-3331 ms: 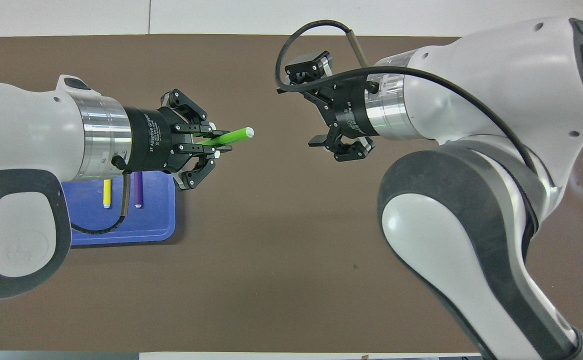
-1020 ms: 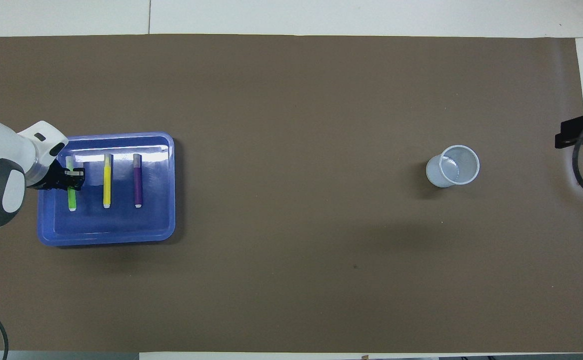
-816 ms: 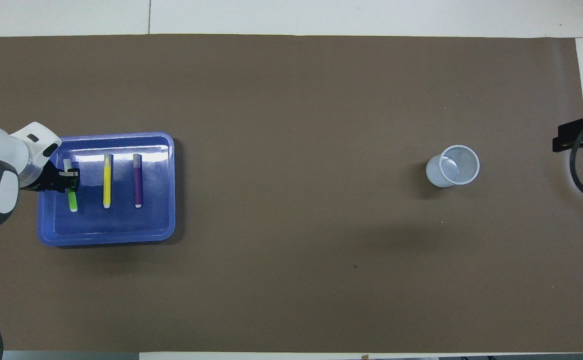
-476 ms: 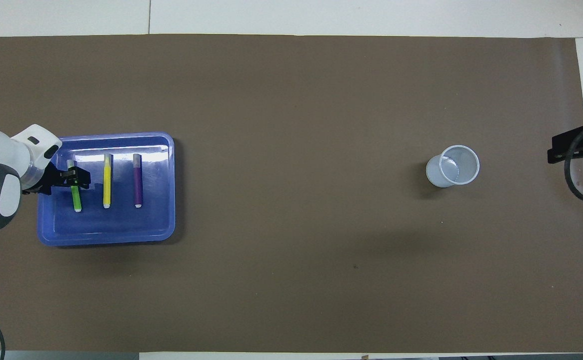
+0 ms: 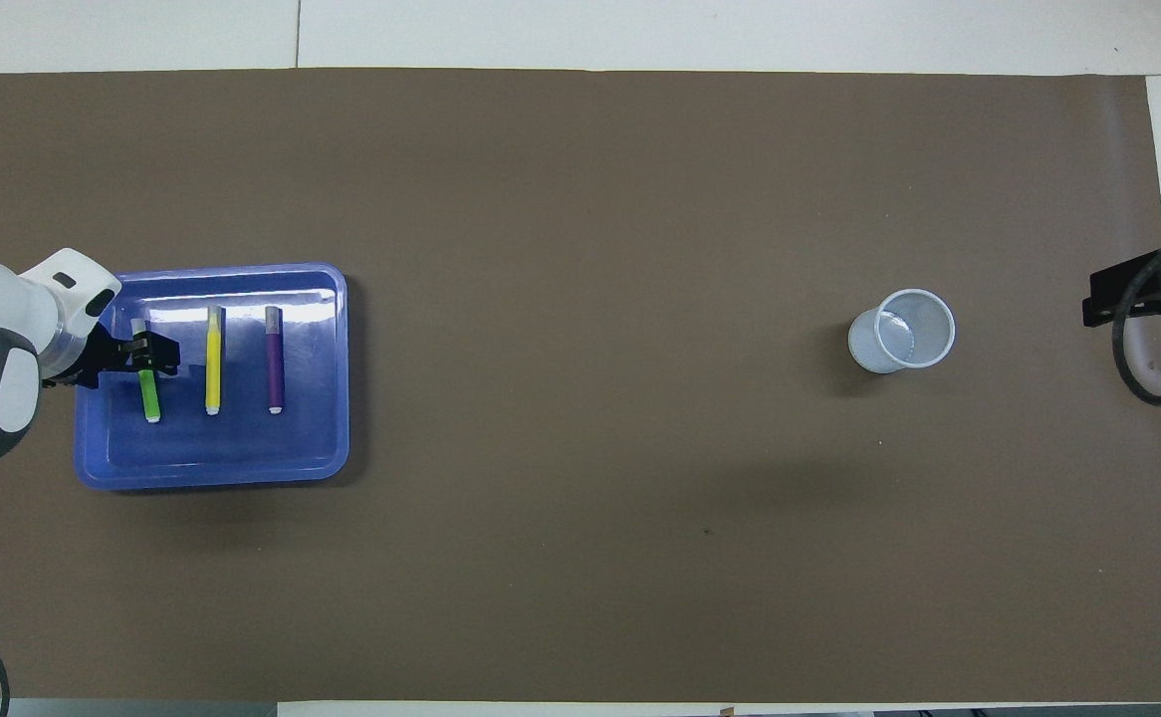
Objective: Right arm passes pens to left for tray arrangement
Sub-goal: 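Set the green pen upright in the tray and open the left gripper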
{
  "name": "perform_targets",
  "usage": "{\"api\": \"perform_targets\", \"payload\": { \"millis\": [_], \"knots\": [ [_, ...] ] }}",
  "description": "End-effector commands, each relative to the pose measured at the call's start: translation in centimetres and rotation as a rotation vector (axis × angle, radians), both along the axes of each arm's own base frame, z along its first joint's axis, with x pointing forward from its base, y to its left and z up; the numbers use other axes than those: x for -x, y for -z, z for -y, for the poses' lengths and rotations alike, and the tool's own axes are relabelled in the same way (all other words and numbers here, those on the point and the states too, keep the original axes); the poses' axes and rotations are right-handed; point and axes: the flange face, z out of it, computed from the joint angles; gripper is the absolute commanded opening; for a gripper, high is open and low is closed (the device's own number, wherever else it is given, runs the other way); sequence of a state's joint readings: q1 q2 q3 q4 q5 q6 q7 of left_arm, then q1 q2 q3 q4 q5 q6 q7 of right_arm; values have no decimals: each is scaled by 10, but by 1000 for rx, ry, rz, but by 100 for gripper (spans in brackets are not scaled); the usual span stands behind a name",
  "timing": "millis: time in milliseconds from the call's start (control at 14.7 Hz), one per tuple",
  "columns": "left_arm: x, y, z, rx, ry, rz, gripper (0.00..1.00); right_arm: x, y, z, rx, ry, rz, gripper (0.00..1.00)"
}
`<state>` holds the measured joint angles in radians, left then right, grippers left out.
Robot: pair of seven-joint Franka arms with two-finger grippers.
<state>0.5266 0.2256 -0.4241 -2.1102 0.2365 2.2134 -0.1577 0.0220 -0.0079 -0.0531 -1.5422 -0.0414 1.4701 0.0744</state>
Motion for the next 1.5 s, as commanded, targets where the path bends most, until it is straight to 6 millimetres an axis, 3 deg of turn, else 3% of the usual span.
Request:
{"api": "perform_targets", "payload": {
  "millis": [0, 544, 680, 816, 1088, 1224, 1428],
  "knots": [
    [-1, -2, 3, -10, 0, 18, 100, 6, -3, 2, 23, -14, -3, 100],
    [-7, -10, 19, -3, 17, 33, 100, 4, -3, 3, -2, -72, 9, 100],
    [-8, -12, 27, -4, 29, 35, 100, 4, -2, 5, -2, -69, 13, 100],
    [-11, -19, 54, -11, 73, 39, 100, 5, -2, 3, -2, -72, 6, 100],
    [7, -87, 82, 19, 22, 46, 100, 5, -2, 3, -2, -72, 6, 100],
    [18, -145, 102, 29, 24, 34, 100, 5, -2, 3, -2, -70, 7, 100],
    [35, -252, 121, 16, 48, 4, 100, 5, -2, 3, -2, -70, 6, 100]
  ]
}}
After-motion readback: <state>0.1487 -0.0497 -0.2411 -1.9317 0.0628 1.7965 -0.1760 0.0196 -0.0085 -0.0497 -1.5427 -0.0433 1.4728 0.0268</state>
